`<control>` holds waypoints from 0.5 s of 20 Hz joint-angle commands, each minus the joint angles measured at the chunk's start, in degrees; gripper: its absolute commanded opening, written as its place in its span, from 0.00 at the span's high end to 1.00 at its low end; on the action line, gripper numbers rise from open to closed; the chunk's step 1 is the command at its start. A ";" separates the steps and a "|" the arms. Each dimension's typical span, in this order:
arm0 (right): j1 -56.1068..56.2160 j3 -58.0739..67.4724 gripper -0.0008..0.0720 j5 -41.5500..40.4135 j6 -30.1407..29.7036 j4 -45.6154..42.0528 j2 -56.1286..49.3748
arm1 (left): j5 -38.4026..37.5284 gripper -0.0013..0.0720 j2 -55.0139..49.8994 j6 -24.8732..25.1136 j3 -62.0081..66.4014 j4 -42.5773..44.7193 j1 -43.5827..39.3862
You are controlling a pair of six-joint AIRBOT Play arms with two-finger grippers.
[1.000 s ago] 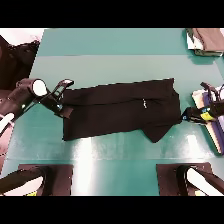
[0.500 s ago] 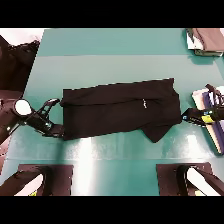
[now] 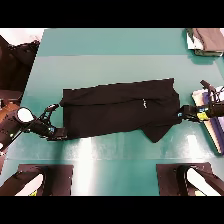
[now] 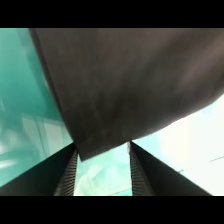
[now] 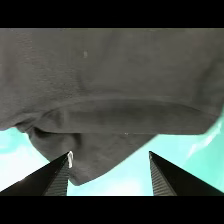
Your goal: Fold the shirts.
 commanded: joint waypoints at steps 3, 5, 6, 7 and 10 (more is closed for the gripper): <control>0.87 0.04 0.23 0.87 0.00 0.09 -0.02 | 2.97 0.51 0.07 0.37 -0.35 -1.29 0.07; 0.90 -0.22 0.23 2.56 0.07 -0.46 0.00 | 3.17 0.94 0.07 0.57 -0.35 -1.33 0.07; 0.87 -1.11 0.23 3.02 0.79 -1.57 0.52 | 3.26 0.95 0.07 0.66 -0.26 -1.25 0.07; 0.87 -2.62 0.23 2.91 1.81 -2.64 1.38 | 3.15 0.95 0.07 0.72 -0.02 -1.29 0.07; 1.20 -9.33 0.23 2.71 5.27 -2.75 4.46 | 3.26 0.95 0.09 1.57 0.57 -1.29 0.07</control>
